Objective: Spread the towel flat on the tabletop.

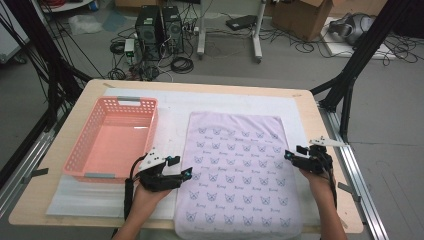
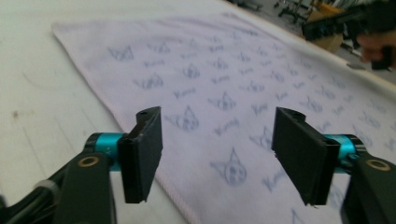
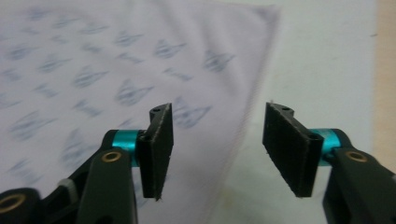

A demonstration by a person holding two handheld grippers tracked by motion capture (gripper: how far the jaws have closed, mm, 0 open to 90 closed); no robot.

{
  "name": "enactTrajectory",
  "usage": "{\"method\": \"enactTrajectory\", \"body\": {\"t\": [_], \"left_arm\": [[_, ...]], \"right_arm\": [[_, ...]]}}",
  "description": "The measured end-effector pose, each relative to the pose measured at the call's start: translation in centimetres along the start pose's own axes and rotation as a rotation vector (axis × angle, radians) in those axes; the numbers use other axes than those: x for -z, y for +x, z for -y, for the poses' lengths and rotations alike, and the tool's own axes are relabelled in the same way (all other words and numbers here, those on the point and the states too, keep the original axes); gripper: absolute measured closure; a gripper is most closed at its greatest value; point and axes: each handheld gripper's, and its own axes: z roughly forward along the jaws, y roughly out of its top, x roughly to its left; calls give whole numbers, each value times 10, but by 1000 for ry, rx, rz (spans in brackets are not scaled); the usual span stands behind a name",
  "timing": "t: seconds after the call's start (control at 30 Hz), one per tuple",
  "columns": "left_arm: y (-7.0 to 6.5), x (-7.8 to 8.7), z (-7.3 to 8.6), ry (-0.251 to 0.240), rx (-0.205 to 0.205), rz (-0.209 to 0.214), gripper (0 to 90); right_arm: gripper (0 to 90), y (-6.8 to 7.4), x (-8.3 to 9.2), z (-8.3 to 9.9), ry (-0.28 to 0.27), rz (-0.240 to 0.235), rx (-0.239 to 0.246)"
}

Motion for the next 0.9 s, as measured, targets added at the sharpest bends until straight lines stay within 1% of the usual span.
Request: {"method": "enactTrajectory", "body": {"t": [0.03, 0.07, 0.1, 0.13, 0.2, 0.27, 0.3, 0.4, 0.47, 0.5, 0.57, 0.6, 0.7, 0.77, 0.83, 0.9], "left_arm": [[1, -2, -2, -15, 6, -5, 283], [2, -3, -4, -24, 2, -3, 263], [3, -4, -5, -32, -1, -2, 254], [3, -5, -5, -41, 1, -5, 249], [5, -7, -5, -55, -12, 11, 203], [5, -7, -5, -59, -22, 8, 197], [4, -8, -5, -62, -24, 11, 197], [2, -8, -4, -60, -38, 18, 201], [0, -8, -3, -56, -36, 23, 206], [0, -9, -1, -50, -38, 24, 207], [-1, -10, 1, -40, -30, 39, 206], [-1, -11, 1, -40, -29, 49, 204], [0, -11, 2, -40, -44, 50, 202], [1, -11, 3, -35, -49, 60, 201], [2, -11, 3, -31, -59, 58, 201], [1, -12, 5, -37, -83, 44, 197]], "right_arm": [[354, 3, 4, 4, -3, -30, 15], [325, 6, 7, 8, -4, -54, 33], [283, 9, 10, 12, -10, -65, 50], [261, 12, 13, 16, -16, -70, 59], [229, 16, 19, 24, -27, -73, 76], [184, 21, 23, 30, -44, -44, 96], [177, 23, 25, 32, -56, -38, 100], [161, 26, 33, 37, -108, -54, 83], [161, 28, 36, 40, -126, -57, 89], [160, 29, 38, 41, -129, -53, 101], [161, 31, 40, 43, -131, -45, 111], [161, 32, 41, 43, -136, -43, 110], [160, 31, 44, 43, -156, -30, 102], [161, 30, 43, 43, -160, -25, 99], [160, 28, 42, 43, -155, -24, 97], [160, 27, 40, 43, -155, -25, 99]]}}
